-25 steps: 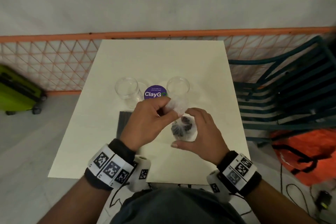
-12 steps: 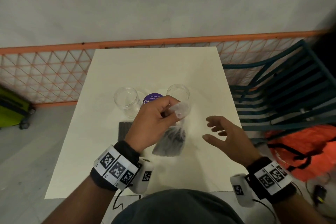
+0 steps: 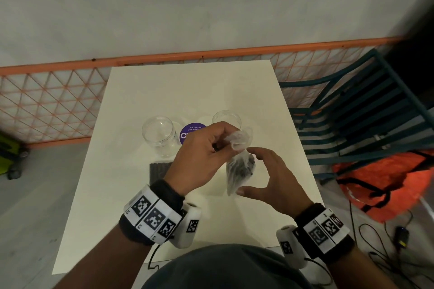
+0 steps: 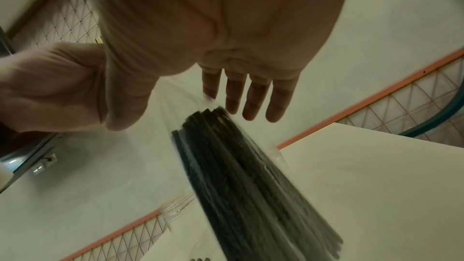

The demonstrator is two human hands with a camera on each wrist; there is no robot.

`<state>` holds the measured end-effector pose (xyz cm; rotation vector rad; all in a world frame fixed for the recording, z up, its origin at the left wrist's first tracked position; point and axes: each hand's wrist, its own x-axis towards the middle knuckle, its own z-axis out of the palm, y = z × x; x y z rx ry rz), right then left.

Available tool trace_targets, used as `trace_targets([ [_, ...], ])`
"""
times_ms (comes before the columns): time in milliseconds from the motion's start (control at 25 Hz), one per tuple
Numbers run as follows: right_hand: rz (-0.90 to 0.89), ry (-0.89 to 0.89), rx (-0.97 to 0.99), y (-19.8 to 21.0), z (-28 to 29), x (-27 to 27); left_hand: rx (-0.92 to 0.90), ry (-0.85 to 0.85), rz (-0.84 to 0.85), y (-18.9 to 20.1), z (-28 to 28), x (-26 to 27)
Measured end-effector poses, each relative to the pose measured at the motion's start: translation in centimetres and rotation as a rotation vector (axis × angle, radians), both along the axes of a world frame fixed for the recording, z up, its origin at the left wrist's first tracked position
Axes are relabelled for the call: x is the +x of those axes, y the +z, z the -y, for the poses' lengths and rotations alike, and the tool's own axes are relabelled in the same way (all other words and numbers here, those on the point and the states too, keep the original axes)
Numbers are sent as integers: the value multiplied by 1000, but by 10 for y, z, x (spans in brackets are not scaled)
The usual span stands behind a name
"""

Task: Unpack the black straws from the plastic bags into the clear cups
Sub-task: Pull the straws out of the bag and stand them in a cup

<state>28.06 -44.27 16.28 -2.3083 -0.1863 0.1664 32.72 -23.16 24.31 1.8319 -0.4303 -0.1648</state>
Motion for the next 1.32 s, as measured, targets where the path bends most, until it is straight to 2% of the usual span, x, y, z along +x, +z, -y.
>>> trace_targets([
  [240,-28,7,-97,-9,-10,14,-49,-47,-14,-2,8,6],
  [400,-59,-34,-163,-11,-20,21,-187,-20,-91,-2,7,6],
  [440,-40,-46,-167,-12,-21,22,-174,0,-91,-5,3,5],
  [520,-17,-72,-121,-18,-23,23,4,26,-143,-22,-6,4],
  [640,-33,-79,28,-32,-26,22,284,-52,-357,-61,-12,-6],
  [720,-37,-50,74,-36,-31,19,309,-58,-359,-84,-11,-13],
  [800,-56,-52,152,-34,-34,17,286,33,-303,-96,-11,-12],
  [920,-102,-106,266,-30,-32,18,168,109,-275,-102,-14,-9],
  [1040,-76,-124,213,-37,-27,20,88,82,-272,-110,-12,-11],
  [1120,-81,-114,162,-45,-24,19,109,77,-285,-122,-10,-14],
  [1280,-159,-6,-154,-60,-20,16,471,2,-163,-150,-8,-24],
  [1320,-156,4,-181,-61,-20,16,494,8,-147,-151,-7,-27],
])
